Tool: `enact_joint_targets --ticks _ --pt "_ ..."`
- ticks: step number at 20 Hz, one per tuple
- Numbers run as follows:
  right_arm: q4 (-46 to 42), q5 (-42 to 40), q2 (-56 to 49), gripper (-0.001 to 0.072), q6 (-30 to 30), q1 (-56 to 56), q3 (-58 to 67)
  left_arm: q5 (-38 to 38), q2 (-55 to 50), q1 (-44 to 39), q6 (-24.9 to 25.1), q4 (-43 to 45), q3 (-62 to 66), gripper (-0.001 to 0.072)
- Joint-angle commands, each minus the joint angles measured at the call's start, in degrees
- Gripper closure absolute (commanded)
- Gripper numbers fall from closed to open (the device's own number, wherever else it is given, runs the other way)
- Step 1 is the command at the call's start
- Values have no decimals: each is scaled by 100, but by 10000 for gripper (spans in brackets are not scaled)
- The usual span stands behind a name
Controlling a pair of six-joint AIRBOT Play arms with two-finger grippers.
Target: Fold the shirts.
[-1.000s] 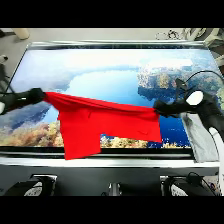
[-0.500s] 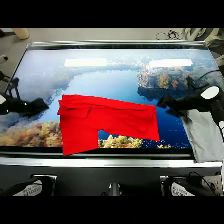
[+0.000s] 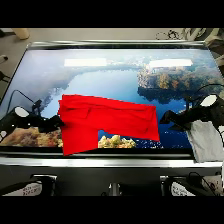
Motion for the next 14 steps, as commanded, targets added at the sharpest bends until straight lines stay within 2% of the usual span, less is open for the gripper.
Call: enact_joint_targets --ticks 1,2,3,5,6,8,10,12,13,14 --pt "-258 59 -2 107 -4 0 -149 734 -192 -229 13 -153 -76 240" --pt "-396 39 -2 96 -11 35 -308 815 -192 -232 13 -153 -76 348" --pt "-577 -98 -11 86 -9 125 -529 866 -192 -232 13 -153 -76 417" --pt "-704 -492 -122 86 -9 374 -844 809 -175 -232 17 -155 -76 630" --pt "-636 -710 -219 86 -9 481 -907 715 -136 -236 92 -160 -76 677" --pt "-420 -1086 -483 89 17 595 -920 492 20 -240 260 -157 -76 677" --pt "127 -960 -671 120 -33 597 -920 455 195 -240 317 -160 -76 677" --pt "483 -822 -776 186 -136 597 -925 457 308 -238 317 -175 -76 677" --pt "619 -721 -831 186 -140 597 -927 455 341 -238 315 -177 -76 677" --pt "737 -638 -876 243 -227 601 -925 457 382 -238 319 -192 -74 677"
